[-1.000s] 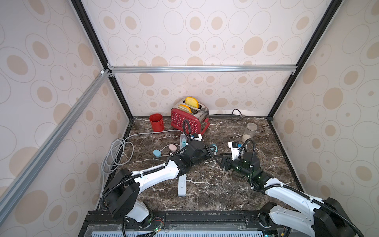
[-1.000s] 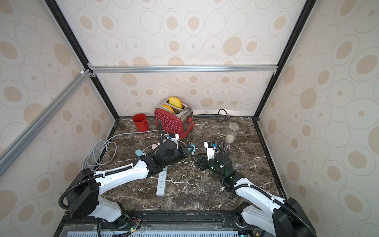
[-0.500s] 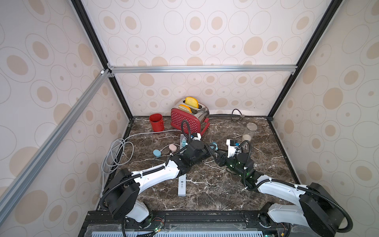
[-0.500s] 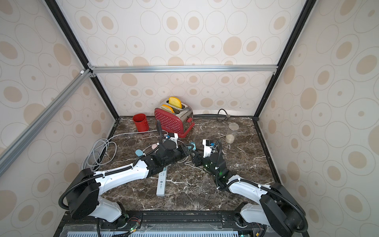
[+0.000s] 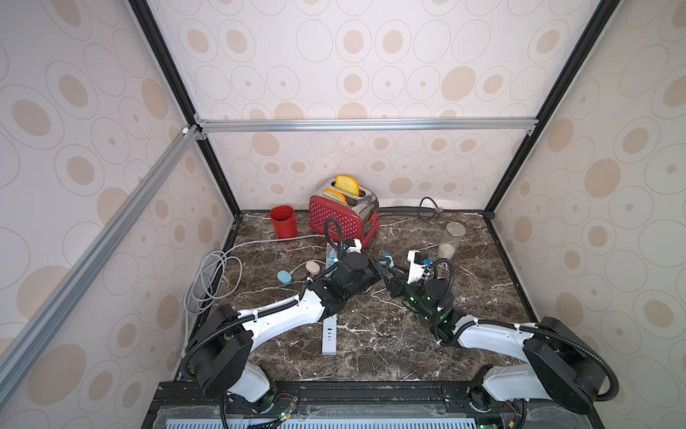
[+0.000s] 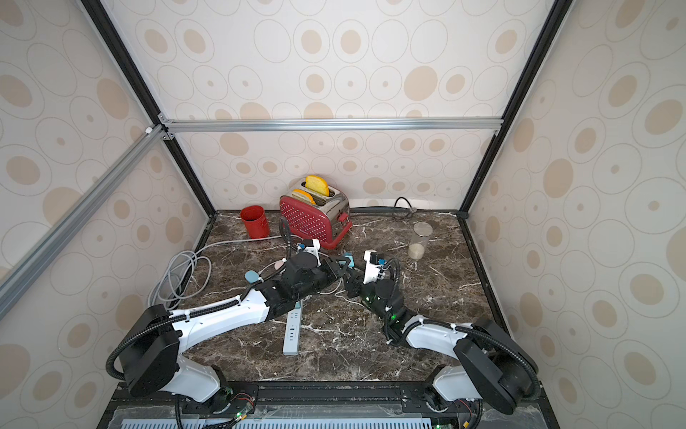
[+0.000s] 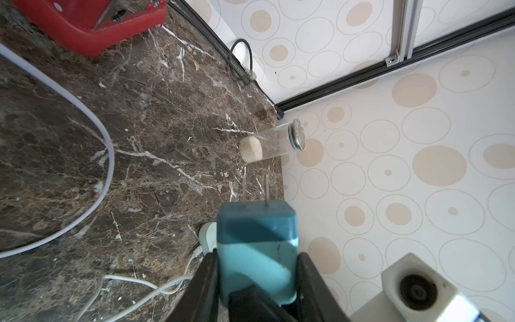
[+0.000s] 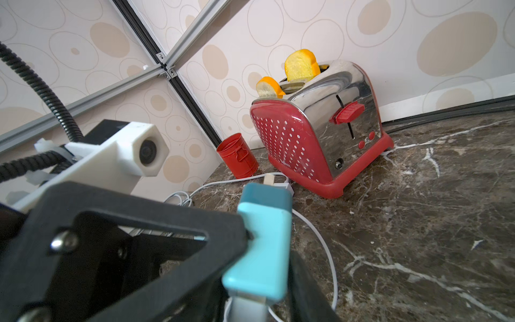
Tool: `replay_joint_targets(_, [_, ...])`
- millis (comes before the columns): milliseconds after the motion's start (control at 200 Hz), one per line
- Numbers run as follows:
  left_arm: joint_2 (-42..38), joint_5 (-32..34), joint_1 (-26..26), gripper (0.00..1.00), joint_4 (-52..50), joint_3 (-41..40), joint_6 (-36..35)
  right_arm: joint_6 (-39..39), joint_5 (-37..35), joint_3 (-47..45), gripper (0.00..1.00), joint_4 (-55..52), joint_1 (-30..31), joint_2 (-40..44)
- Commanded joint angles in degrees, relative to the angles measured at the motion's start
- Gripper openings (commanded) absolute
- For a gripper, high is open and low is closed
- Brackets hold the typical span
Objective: Charge the bluetooth headset
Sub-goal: Pick up the plug from the center of the board.
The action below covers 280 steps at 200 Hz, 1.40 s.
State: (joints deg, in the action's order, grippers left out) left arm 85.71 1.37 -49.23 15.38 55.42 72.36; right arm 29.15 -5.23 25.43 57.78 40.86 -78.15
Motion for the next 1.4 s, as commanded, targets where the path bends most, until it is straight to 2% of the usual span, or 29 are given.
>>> replay_joint_targets(0, [-1.1,0.4,0.0,0.05,0.5,0.6,1.6,-1.2,-2.6,0.4,0.38,10.1,0.5,-2.8])
replay_joint_targets(145, [-1.3,0.4,0.0,0.05,-0.4,1.1,2.2,-1.6,-2.4,1.4,0.3,14.6,0.7,-6.1])
replay_joint_targets(235, [-2.0,1.3,0.1,0.08,-0.5,0.5,2.4,-2.4,-2.2,1.7,0.2,15.3,0.8,-6.7])
replay_joint_targets(356, [-5.0,2.3,2.6,0.24,-0.8,-1.5,1.4,-3.4,-1.2,1.4,0.06,13.2,0.8,-5.7])
replay_joint_targets(401, [-6.9,2.8,4.1,0.34,-1.0,-2.5,0.0,-4.1,-0.3,1.6,0.02,10.6,0.8,-4.8])
replay_joint_targets(491, [-10.7,2.4,7.6,0.53,-4.3,-3.1,-4.2,-5.3,1.2,2.3,0.0,3.1,0.8,-2.5])
replay_joint_targets(666, [-19.6,-0.7,14.4,0.66,-14.6,-4.2,-14.4,-10.8,3.3,6.0,0.0,-13.5,0.1,2.4])
replay_joint_targets(796, [-26.2,-1.7,19.0,0.7,-25.5,-3.9,-26.2,-18.2,9.5,13.9,0.0,-32.0,-1.1,3.4])
replay_joint_targets(936, [-28.8,-3.1,22.2,0.71,-34.5,-4.6,-38.1,-26.4,17.2,23.4,0.0,-48.9,-3.1,0.7])
replay_joint_targets(1057, [-29.2,-1.4,23.1,0.72,-38.2,-6.9,-42.4,-31.1,21.1,33.6,0.0,-63.3,-4.2,-4.3])
replay_joint_targets(1152, [-28.9,-0.5,23.4,0.72,-38.8,-9.1,-44.2,-29.2,21.7,42.3,0.0,-73.9,-4.4,-9.5])
replay_joint_targets(1267, [-28.3,-0.4,24.5,0.72,-38.4,-11.4,-44.7,-22.0,24.0,52.5,0.0,-83.9,-4.4,-16.2])
replay_joint_targets(1397, [-28.0,-4.3,28.4,0.71,-35.2,-15.0,-42.8,-13.8,25.9,65.9,0.01,-95.5,-4.1,-24.5])
